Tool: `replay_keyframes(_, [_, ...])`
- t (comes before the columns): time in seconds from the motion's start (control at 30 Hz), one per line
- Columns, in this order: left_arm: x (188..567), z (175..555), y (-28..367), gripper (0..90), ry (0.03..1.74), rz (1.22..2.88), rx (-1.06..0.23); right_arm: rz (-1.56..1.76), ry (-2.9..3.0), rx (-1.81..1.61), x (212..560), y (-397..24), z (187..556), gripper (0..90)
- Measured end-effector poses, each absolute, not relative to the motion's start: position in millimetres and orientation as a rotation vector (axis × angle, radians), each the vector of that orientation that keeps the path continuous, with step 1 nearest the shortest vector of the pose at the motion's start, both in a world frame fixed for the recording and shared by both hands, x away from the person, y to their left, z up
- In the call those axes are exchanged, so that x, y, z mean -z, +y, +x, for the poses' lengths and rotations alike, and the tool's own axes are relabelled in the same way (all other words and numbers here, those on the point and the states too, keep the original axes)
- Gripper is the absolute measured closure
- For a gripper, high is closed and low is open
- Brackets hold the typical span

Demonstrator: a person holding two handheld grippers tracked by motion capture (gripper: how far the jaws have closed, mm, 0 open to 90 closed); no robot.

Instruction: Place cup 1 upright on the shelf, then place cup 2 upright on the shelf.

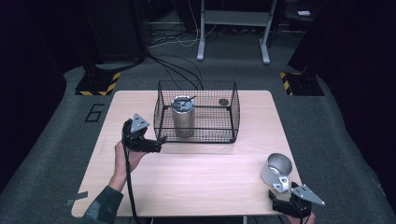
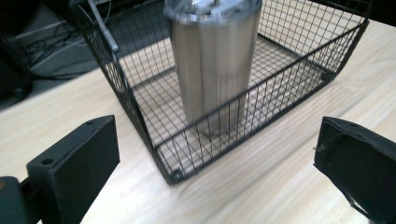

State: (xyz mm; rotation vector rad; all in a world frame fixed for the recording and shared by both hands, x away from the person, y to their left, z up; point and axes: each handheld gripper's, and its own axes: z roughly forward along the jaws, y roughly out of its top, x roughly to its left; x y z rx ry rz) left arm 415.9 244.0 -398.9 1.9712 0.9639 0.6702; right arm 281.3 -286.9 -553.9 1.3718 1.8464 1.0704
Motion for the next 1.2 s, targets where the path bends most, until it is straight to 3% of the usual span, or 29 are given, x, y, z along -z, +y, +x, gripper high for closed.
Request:
replay_keyframes(0.6, [468.5,393.1,286.0,0.1,1.167,1.96,-0.603,1.369,1.844,-1.074,553.9,-286.9,281.5,0.0])
replay_keyframes(0.93, [528.6,391.6,314.1,0.0,1.354,1.988,-0.56,1.37,1.844,-1.073,553.8,-286.9,281.5,0.0])
replay_keyframes(1.2, [531.8,396.3,319.7,0.0,1.382,1.984,-0.598,1.38,1.862,-1.058,551.9,-286.7,283.8,0.0])
